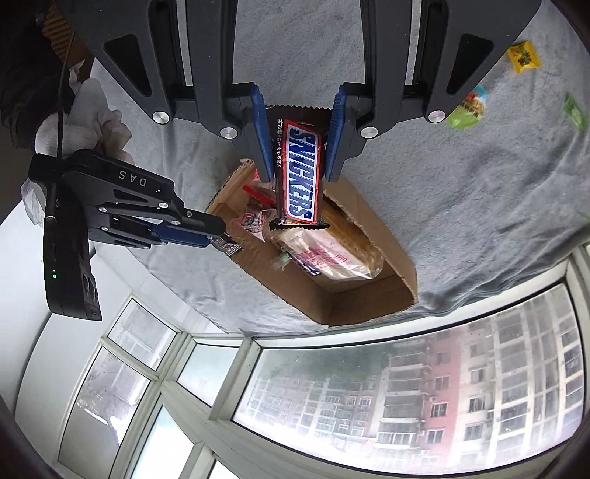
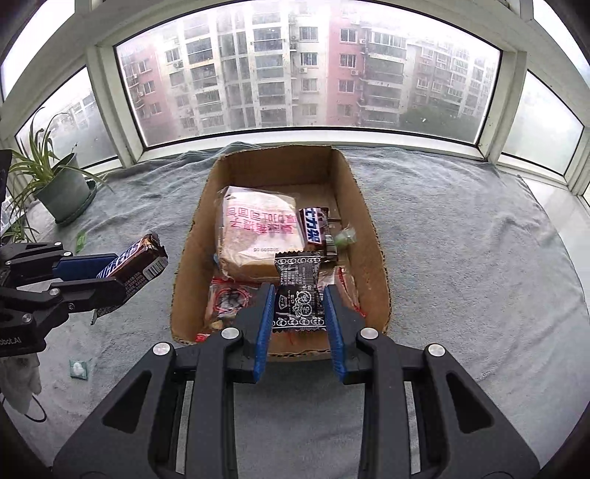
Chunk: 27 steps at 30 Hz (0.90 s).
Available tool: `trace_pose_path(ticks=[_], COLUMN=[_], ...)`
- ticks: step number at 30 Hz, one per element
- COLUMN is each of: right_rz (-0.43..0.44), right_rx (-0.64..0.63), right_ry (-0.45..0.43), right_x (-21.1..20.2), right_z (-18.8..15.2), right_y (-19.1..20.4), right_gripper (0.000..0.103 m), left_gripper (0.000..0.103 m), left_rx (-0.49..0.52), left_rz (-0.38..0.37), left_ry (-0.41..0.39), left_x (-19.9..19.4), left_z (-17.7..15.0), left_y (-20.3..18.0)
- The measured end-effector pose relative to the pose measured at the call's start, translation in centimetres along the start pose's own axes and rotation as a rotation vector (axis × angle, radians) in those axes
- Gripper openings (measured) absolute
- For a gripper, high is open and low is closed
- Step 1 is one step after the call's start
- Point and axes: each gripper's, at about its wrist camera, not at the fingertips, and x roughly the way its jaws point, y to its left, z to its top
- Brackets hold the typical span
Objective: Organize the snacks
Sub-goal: 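Carry the black packet and Snickers bar into the box and open both tools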
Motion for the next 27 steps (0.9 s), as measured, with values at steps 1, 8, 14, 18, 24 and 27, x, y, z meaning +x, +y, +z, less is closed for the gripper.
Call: trace_pose_path(ticks=[1, 8, 14, 18, 24, 27], right_rz=[-0.003, -0.012, -0.018, -0.023, -0.034, -0.051], right_rx=[0.005, 0.031, 0.049, 0.057, 0.055, 0.054], right_ry=[0.003, 0.019, 0.037, 0.045, 0.045, 0.033], right_x=[0.3, 1.6, 2.7, 3.1, 3.3, 3.0], right_z=[0.1, 0.5, 0.5, 0.4, 0.6, 0.7], right_y=[-0.3, -1.7, -2.4, -2.6, -2.6, -2.5], right_gripper=[0.028, 0.028, 0.028, 0.029, 0.029, 0.051], left_gripper=[0.026, 0.026, 0.026, 0.027, 0.027, 0.042], left_rx=[0.005, 0.034, 0.06, 0.066, 0.063, 0.068], left_rz=[0.0, 0.007, 0.014, 0.02, 0.029, 0.039], left_ry=[0.004, 0.026, 0.029, 0.038, 0.046, 0.045], left_x=[0.4, 2.5, 3.5, 4.1, 4.4, 4.3], left_z=[0.2, 1.0, 1.5, 1.6, 1.7, 1.8], left_y=[-0.2, -1.6, -2.5, -2.9, -3.3, -3.5])
